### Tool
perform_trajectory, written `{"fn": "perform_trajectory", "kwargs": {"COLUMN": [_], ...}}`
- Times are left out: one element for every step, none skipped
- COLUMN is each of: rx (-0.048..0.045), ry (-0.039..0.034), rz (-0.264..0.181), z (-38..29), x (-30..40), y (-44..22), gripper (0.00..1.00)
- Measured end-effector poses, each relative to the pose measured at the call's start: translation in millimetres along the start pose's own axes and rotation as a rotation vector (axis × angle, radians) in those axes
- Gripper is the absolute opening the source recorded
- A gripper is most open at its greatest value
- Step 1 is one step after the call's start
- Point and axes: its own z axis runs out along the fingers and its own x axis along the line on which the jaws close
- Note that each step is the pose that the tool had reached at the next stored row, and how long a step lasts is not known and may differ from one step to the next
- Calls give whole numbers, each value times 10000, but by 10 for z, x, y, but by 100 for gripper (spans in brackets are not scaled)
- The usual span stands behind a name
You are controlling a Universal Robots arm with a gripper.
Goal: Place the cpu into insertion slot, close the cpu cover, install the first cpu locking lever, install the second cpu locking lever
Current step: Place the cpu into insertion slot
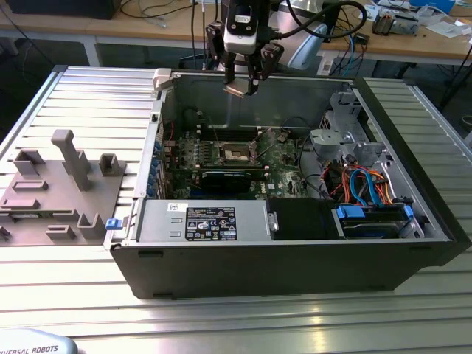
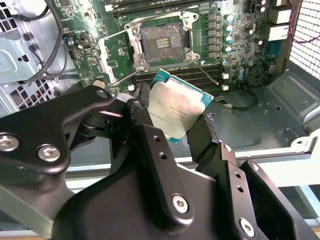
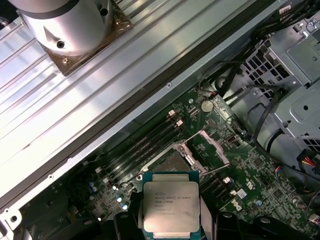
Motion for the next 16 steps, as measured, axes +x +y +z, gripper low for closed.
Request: {"fn": "perform_trajectory", "kwargs": {"rx": [0, 0, -1, -1, -1, -1, -1, -1, -1, -2, -2, -2, -2, -2, -2, -3], "ry": [0, -1, -2, -3, -4, -4, -5, -6, -6, -7, -8, -9, -10, -10, -11, -12], "rz": [8, 17, 31, 38, 46, 54, 62, 69, 77, 88, 94, 104, 111, 119, 126, 133], "z": [0, 0, 0, 0, 0, 0, 0, 0, 0, 0, 0, 0, 0, 0, 0, 0], "x": [0, 0, 0, 0, 0, 0, 0, 0, 0, 0, 0, 0, 0, 0, 0, 0], "y": [0, 0, 0, 0, 0, 0, 0, 0, 0, 0, 0, 0, 0, 0, 0, 0], "gripper": [54, 54, 54, 54, 54, 54, 54, 54, 54, 54, 54, 54, 54, 54, 54, 54]}}
